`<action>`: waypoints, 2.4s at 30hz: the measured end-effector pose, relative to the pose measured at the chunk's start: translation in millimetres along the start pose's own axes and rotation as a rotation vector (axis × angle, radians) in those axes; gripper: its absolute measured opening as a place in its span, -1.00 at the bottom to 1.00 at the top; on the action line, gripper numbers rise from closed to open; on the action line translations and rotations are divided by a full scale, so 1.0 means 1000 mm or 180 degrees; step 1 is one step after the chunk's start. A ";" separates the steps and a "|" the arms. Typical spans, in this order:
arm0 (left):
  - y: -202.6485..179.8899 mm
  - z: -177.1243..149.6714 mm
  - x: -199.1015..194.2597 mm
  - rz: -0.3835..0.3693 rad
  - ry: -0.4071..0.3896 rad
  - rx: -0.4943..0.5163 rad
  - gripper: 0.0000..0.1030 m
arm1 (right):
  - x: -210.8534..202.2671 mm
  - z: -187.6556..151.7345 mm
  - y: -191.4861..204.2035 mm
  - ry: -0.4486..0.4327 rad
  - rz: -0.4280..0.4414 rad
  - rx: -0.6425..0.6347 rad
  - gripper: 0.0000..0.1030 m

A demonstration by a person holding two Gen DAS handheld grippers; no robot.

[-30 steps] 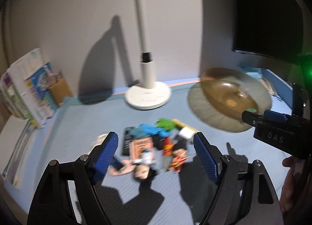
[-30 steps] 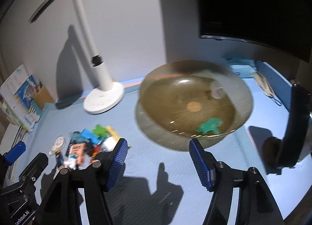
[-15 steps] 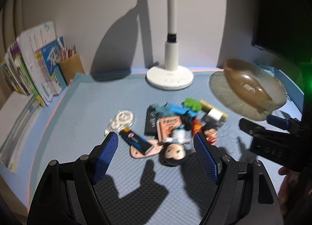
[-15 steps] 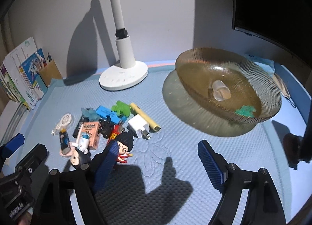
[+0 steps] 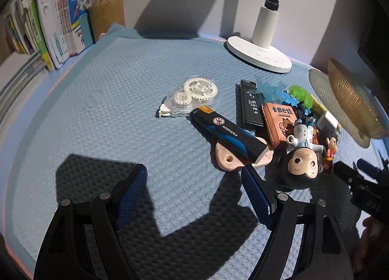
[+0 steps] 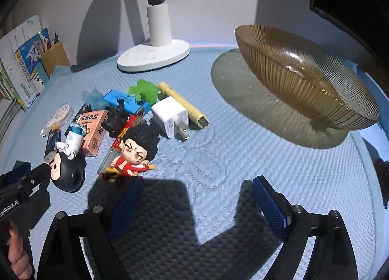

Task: Organize rigid objects
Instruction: 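Bring both open tools back over the pile of items, then grasp the blue-black FASHION lighter with left tool while right tool grasps the red-clothed figurine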

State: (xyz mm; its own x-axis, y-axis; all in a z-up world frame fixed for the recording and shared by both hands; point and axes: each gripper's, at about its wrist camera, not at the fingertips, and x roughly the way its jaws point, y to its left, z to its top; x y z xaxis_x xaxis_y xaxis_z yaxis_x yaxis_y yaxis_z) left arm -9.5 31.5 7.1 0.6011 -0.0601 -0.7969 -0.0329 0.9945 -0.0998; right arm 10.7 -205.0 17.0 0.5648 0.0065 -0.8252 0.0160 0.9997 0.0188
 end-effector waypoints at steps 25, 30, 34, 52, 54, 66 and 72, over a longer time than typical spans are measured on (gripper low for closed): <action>-0.011 0.043 0.027 -0.0437 0.0359 -0.0184 0.32 | -0.016 -0.003 -0.012 -0.0108 0.0347 0.0138 1.00; -0.017 0.047 0.028 -0.0406 0.0318 -0.0072 -0.15 | -0.022 0.000 0.001 -0.0002 0.0435 -0.0023 0.65; -0.005 0.046 0.025 -0.0507 0.0326 0.0001 -0.56 | -0.014 0.009 0.020 0.0191 0.0479 -0.0114 0.15; 0.015 0.040 0.020 -0.0473 0.0288 0.0427 -0.53 | 0.002 0.027 0.035 0.0207 0.0853 0.0219 -0.19; 0.011 0.038 0.019 -0.0364 0.0215 0.0493 -0.62 | 0.001 0.026 0.031 0.0170 0.0897 0.0202 -0.45; 0.027 0.031 0.014 -0.0599 0.0047 0.0287 -0.61 | -0.024 0.022 0.003 0.0197 0.0975 -0.0107 -0.44; 0.034 0.032 0.014 -0.0729 0.0035 0.0188 -0.61 | -0.005 0.031 0.032 0.0263 0.0885 -0.0579 0.04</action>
State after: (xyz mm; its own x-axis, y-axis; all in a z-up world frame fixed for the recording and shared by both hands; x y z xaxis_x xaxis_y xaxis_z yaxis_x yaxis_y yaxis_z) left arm 23.4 67.0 11.1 0.5787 -0.2855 -0.7640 0.1505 0.9580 -0.2440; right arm 34.1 -173.9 39.4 0.4579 0.2739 -0.8458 -0.2809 0.9472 0.1547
